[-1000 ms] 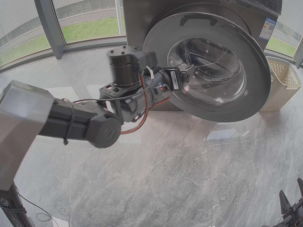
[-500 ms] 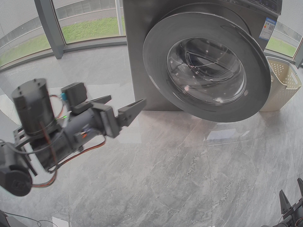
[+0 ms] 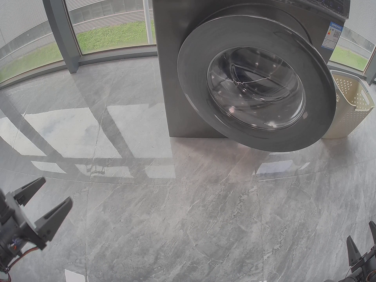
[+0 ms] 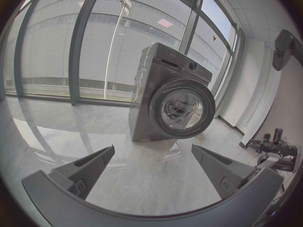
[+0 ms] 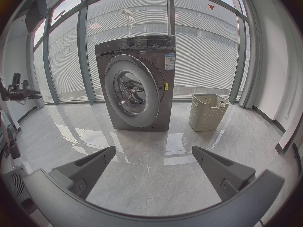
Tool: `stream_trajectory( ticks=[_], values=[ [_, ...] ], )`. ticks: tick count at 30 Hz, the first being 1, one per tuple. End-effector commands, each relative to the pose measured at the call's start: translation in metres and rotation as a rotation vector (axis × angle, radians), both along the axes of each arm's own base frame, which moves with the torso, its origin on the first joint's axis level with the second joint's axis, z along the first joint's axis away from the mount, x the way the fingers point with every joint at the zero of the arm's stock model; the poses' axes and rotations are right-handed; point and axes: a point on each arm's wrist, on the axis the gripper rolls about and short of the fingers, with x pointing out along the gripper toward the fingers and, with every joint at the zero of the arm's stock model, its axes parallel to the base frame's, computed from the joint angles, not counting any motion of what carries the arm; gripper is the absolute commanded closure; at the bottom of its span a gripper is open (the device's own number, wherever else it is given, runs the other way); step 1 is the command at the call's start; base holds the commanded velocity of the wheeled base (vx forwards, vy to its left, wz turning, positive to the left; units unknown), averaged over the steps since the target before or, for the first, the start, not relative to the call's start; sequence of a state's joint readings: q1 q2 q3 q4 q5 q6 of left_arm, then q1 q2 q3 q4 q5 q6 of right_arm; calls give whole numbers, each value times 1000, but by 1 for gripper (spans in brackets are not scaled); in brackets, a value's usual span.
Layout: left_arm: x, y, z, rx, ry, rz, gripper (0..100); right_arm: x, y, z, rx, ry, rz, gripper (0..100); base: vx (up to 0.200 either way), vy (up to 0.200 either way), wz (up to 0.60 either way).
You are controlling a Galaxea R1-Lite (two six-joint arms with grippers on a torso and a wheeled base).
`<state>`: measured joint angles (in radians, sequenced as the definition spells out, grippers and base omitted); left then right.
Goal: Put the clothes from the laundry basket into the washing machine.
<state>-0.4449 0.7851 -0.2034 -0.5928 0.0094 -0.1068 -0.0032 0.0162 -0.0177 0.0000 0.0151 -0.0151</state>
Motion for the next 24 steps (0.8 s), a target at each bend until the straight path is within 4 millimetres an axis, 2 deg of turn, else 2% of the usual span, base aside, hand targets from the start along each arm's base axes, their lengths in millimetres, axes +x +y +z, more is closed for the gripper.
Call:
stream_trajectory(
  ticks=[1, 9, 10, 14, 17, 19, 21, 22, 24],
  values=[
    [-87, 34, -81, 42, -118, 242, 0, 0, 0, -5, -2, 6, -1, 0, 0, 0, 0],
    [-85, 34, -91, 41, -24, 261, 0, 0, 0, -5, -2, 1, -3, 0, 0, 0, 0],
    [-85, 36, -97, 41, 38, 323, 0, 0, 0, -5, -2, 0, -1, 0, 0, 0, 0],
    [-88, 34, -97, 50, 7, 439, 0, 0, 0, -5, 0, 1, -1, 0, 0, 0, 0],
    [-91, 31, -98, 86, -39, 371, 0, 0, 0, -5, -5, 1, -1, 0, 0, 0, 0],
    [-93, 33, -99, 62, -53, 401, 0, 0, 0, -3, -2, -17, 6, 0, 0, 0, 0],
    [-93, 33, -99, 45, -51, 443, 0, -2, 0, 7, 7, -74, 8, 0, 0, 0, 0],
    [-93, 34, -104, 69, -9, 473, 0, -11, 0, 35, 25, -199, 18, 0, 0, 0, 0],
    [-93, 34, -106, 94, 11, 475, 0, -11, 1, 61, 39, -210, 54, 0, 0, 0, 0]
  ],
)
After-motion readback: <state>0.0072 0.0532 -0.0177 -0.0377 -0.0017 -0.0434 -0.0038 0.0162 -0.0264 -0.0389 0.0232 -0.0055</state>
